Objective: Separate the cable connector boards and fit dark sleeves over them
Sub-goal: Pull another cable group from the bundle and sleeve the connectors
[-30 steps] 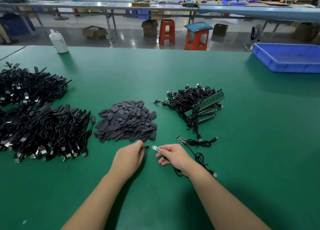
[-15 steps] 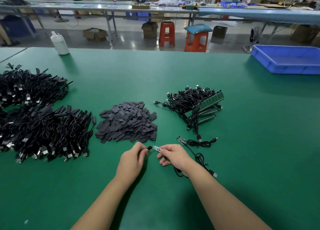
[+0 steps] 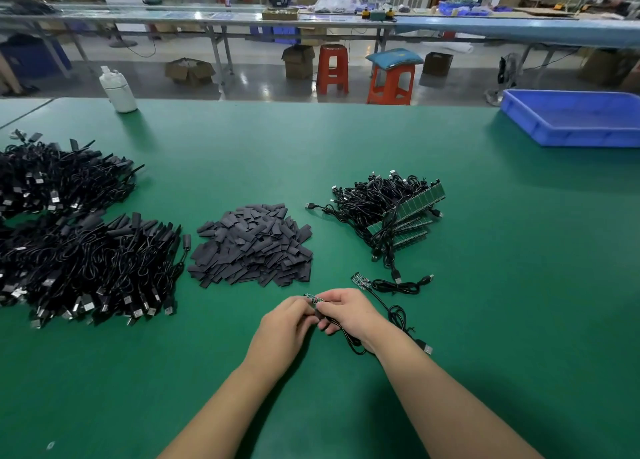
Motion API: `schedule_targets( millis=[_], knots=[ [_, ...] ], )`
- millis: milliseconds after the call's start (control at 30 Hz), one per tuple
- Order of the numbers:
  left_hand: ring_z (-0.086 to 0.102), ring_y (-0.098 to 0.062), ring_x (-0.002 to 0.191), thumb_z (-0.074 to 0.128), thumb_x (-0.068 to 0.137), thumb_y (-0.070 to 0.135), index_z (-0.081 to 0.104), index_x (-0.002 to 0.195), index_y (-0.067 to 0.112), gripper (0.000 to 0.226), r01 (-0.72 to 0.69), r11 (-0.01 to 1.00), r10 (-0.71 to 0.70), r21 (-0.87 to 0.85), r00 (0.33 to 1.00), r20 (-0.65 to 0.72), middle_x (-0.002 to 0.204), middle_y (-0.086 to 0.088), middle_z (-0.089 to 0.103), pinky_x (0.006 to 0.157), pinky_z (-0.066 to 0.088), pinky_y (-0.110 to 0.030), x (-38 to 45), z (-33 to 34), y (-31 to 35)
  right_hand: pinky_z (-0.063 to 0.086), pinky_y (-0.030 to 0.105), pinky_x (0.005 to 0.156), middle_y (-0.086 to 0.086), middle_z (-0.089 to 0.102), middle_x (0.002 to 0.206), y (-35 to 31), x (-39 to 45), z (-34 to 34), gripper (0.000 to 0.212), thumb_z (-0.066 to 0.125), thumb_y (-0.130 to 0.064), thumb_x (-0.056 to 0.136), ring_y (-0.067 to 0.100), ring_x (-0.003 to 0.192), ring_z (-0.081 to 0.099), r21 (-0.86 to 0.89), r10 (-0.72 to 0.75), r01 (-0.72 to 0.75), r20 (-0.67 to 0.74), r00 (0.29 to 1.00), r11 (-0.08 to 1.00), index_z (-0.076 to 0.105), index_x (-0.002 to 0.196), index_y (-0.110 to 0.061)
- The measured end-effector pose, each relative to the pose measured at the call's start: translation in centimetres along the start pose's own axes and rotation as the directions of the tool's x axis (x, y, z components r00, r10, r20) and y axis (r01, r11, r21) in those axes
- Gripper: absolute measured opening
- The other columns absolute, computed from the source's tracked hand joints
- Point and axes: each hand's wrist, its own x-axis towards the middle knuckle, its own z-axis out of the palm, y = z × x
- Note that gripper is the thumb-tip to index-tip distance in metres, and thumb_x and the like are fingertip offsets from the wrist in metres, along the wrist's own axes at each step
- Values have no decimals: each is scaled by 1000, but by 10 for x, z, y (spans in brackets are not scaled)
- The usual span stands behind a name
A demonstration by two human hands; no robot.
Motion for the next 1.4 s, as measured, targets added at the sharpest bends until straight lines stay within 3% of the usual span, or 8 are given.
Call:
schedule_targets(
  millis=[133,300,500,700,900,1067,1233,1400],
  knots=[
    [52,3,77,74,83,15,64,88,25,15,107,993,-107,-54,994,0,83,18,58,70,39,-12,4,0,1,52,21,53,13,67,82,3,1,1,20,56,-3,97,13,58,61,14,-10,11,-43,999,1000,61,116,0],
    [56,-8,86,73,86,16,71,117,14,31,126,992,-126,-10,992,-32,99,5,63,80,41,-16,5,-13,-10,52,24,54,7,65,78,5,3,0,17,53,-8,100,14,59,62,22,2,-1,-50,999,1000,62,114,-5],
    [55,-7,86,72,87,12,74,110,10,23,101,995,-101,-15,995,-27,96,8,59,80,31,0,8,-27,-18,53,24,56,3,60,73,3,3,-3,16,49,-12,102,14,57,61,-82,12,-9,42,999,997,64,99,-9],
    [57,-7,84,73,85,10,75,105,12,20,78,996,-80,-46,996,-42,95,8,61,79,35,-3,12,-26,-18,53,23,57,2,58,73,1,2,-4,21,45,-14,104,13,58,62,-135,22,-11,80,997,991,63,97,-8],
    [61,-6,86,73,86,14,76,100,18,15,55,998,-56,-30,997,-49,93,12,64,80,49,-23,13,-26,-21,53,23,57,2,58,72,2,1,-4,21,45,-13,104,11,57,62,-139,24,-11,86,996,990,64,97,-7],
    [60,-5,87,75,85,14,76,100,19,17,50,998,-51,-27,998,-45,94,14,64,80,50,-25,15,-25,-19,53,23,58,2,58,73,1,0,-5,22,45,-13,104,12,58,62,-145,25,-12,86,996,989,65,101,-4],
    [56,2,85,74,86,18,74,107,21,22,23,1000,-23,14,1000,16,97,21,59,78,44,-14,17,-28,-19,53,23,58,2,57,70,1,0,-5,21,46,-13,104,13,58,61,-155,25,-10,94,995,988,66,99,-5],
    [66,-10,89,65,93,19,70,118,20,25,-71,986,50,150,989,140,110,12,64,79,51,-26,22,-36,-22,52,24,58,1,56,68,2,2,-5,21,48,-14,103,13,57,61,-170,26,-8,100,995,985,67,97,-7]
  ],
)
